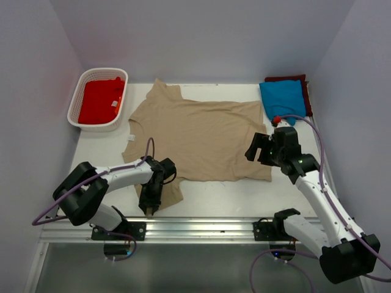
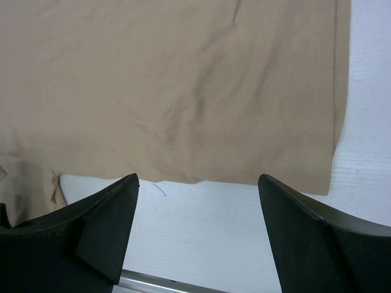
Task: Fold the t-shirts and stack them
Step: Grap the side of the flattened tshirt closest away from the robot with both arms
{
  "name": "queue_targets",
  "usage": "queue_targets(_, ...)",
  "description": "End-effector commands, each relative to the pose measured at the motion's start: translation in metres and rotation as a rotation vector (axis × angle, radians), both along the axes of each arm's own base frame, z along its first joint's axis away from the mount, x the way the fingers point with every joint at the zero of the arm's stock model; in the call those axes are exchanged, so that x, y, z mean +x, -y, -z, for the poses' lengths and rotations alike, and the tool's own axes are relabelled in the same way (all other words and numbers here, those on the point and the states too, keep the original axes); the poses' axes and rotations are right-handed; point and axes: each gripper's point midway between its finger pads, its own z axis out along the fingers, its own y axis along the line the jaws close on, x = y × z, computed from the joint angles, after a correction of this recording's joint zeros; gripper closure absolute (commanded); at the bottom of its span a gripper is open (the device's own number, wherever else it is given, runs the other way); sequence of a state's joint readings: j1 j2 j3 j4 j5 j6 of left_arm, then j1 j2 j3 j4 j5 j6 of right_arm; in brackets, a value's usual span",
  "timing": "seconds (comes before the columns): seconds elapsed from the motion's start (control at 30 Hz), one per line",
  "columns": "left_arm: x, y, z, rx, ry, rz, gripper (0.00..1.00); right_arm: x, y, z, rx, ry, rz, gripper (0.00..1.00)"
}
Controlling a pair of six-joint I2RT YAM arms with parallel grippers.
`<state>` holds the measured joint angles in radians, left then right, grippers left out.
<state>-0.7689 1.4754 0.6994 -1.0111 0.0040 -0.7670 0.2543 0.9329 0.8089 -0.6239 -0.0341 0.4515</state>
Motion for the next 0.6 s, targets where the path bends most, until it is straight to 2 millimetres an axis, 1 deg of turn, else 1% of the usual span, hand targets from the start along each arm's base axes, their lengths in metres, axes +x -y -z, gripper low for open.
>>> queue_targets(0.0, 0.003, 0.001, -0.002, -0.002, 0.008, 0.029, 0.67, -0.001, 0.006, 0.0, -0.021, 0.013, 0.013, 0.17)
queue_targets(0.03, 0.003, 0.001, -0.002, -0.004, 0.009, 0.03, 0.74, -0.002, 0.006, 0.002, -0.022, 0.008, 0.013, 0.18)
queue_targets(0.07, 0.003, 0.002, -0.002, -0.007, 0.013, 0.03, 0.87, -0.002, 0.006, 0.001, -0.023, 0.008, 0.017, 0.18)
queue_targets(0.1, 0.003, 0.002, -0.002, -0.009, 0.015, 0.03, 0.91, -0.002, 0.007, 0.002, -0.025, 0.006, 0.018, 0.18)
queue_targets(0.13, 0.001, 0.005, -0.003, -0.028, 0.003, 0.025, 0.93, -0.002, 0.007, 0.002, -0.026, 0.005, 0.019, 0.18)
queue_targets(0.27, 0.0, 0.006, -0.004, -0.04, 0.006, 0.019, 0.94, -0.003, 0.007, 0.002, -0.027, 0.002, 0.019, 0.18)
queue_targets(0.33, 0.001, 0.01, -0.008, -0.067, 0.016, 0.019, 0.95, -0.004, 0.007, 0.002, -0.027, -0.003, 0.02, 0.18)
queue_targets(0.37, 0.002, 0.013, -0.01, -0.081, 0.02, 0.015, 0.97, -0.004, 0.007, 0.002, -0.027, -0.005, 0.02, 0.18)
queue_targets(0.4, 0.005, 0.016, -0.015, -0.103, 0.041, 0.012, 0.98, -0.003, 0.012, 0.002, -0.046, -0.003, 0.038, 0.18)
queue_targets(0.43, 0.012, 0.023, -0.023, -0.13, 0.072, 0.012, 0.99, -0.002, 0.015, 0.002, -0.056, -0.007, 0.06, 0.18)
queue_targets(0.47, 0.016, 0.025, -0.029, -0.137, 0.093, 0.009, 0.99, -0.006, 0.021, 0.007, -0.08, -0.038, 0.084, 0.18)
queue_targets(0.5, 0.022, 0.028, -0.037, -0.154, 0.128, 0.006, 0.99, -0.005, 0.035, 0.01, -0.137, -0.047, 0.145, 0.17)
queue_targets(0.53, 0.032, 0.035, -0.049, -0.178, 0.169, 0.003, 0.99, -0.005, 0.043, 0.009, -0.155, -0.055, 0.201, 0.15)
queue_targets(0.57, 0.034, 0.035, -0.056, -0.176, 0.18, 0.001, 0.99, -0.012, 0.054, 0.015, -0.204, -0.099, 0.249, 0.13)
